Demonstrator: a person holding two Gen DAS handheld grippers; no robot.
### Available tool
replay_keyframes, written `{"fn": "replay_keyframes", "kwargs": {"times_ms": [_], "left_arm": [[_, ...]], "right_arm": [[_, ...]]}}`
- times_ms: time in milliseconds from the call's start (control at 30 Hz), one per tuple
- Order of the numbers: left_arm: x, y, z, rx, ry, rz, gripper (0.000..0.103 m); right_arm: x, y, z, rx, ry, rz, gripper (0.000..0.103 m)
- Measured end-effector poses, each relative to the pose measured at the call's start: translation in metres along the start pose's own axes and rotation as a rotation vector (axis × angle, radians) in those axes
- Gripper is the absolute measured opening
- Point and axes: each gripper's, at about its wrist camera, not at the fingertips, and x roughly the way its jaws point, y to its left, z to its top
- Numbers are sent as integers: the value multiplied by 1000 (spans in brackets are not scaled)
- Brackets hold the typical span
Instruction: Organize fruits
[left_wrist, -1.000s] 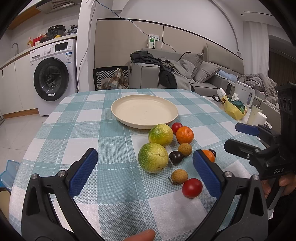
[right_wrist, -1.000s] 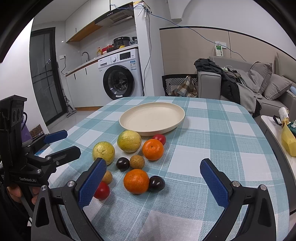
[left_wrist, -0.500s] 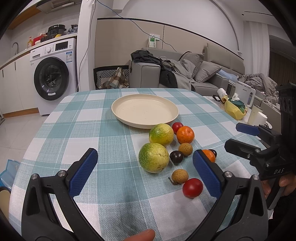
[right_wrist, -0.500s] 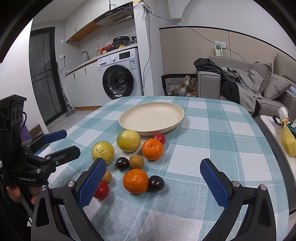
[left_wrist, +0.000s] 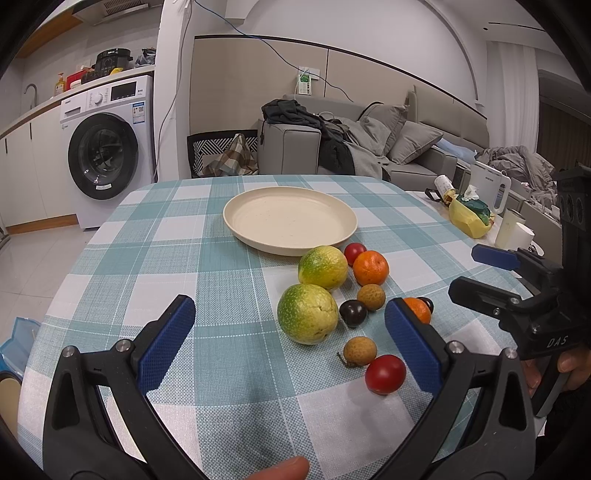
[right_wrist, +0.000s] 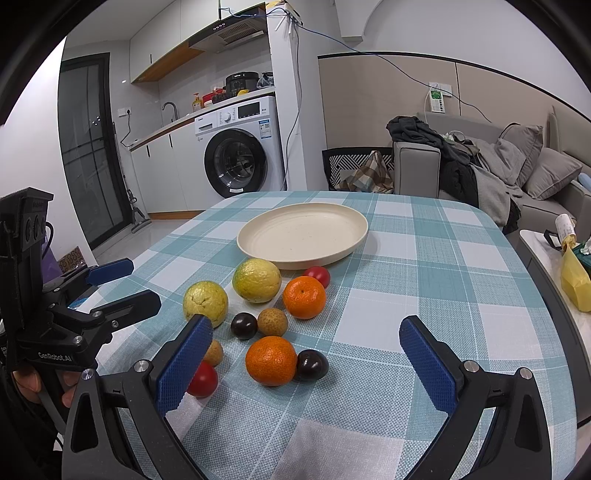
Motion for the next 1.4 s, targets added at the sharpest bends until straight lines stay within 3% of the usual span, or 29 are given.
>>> {"fn": "replay_keyframes", "kwargs": {"times_ms": [1400], "left_arm": [[1,2,0,-10,14,2,102]], "right_arm": [[4,-3,-2,11,23,-2,103]]}}
